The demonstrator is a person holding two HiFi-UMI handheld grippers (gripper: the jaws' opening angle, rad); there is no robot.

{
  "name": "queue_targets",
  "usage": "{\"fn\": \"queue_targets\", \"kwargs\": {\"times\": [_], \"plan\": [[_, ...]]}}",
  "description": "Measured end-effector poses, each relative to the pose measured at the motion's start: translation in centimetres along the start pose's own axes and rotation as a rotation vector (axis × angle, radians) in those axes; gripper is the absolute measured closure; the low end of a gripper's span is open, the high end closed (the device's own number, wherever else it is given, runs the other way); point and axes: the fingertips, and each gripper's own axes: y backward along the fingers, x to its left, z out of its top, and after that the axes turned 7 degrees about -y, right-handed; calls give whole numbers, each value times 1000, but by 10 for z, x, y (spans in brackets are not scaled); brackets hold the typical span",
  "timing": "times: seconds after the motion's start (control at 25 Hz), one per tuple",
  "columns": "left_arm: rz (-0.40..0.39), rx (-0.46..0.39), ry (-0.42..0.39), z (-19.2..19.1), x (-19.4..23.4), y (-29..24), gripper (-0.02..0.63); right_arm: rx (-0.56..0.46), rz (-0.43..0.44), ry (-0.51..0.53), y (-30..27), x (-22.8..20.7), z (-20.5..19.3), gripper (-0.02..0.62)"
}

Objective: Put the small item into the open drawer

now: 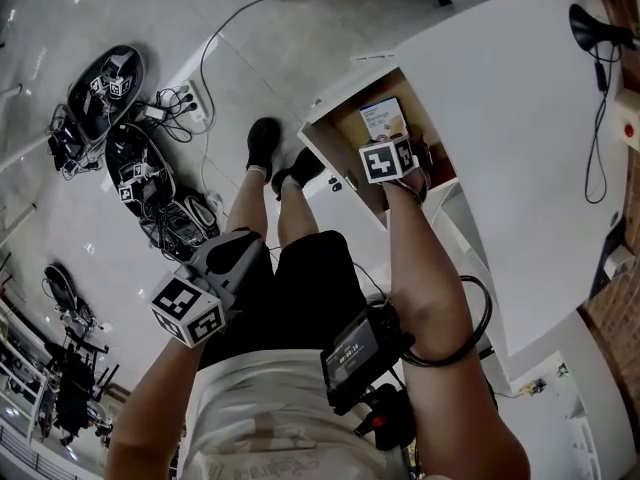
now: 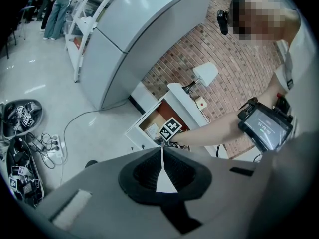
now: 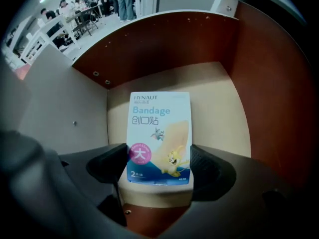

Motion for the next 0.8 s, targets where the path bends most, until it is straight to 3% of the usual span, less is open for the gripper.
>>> {"fn": "queue_targets", "kwargs": {"times": [0.16,0.8], "plan": [[-5,2,-3,-1,0,-3,591,-9,-40,36,1,-4,0,235],[-7,-9,-42,11,-3,3,591,-100,-14,6,25,7,11,236]]}}
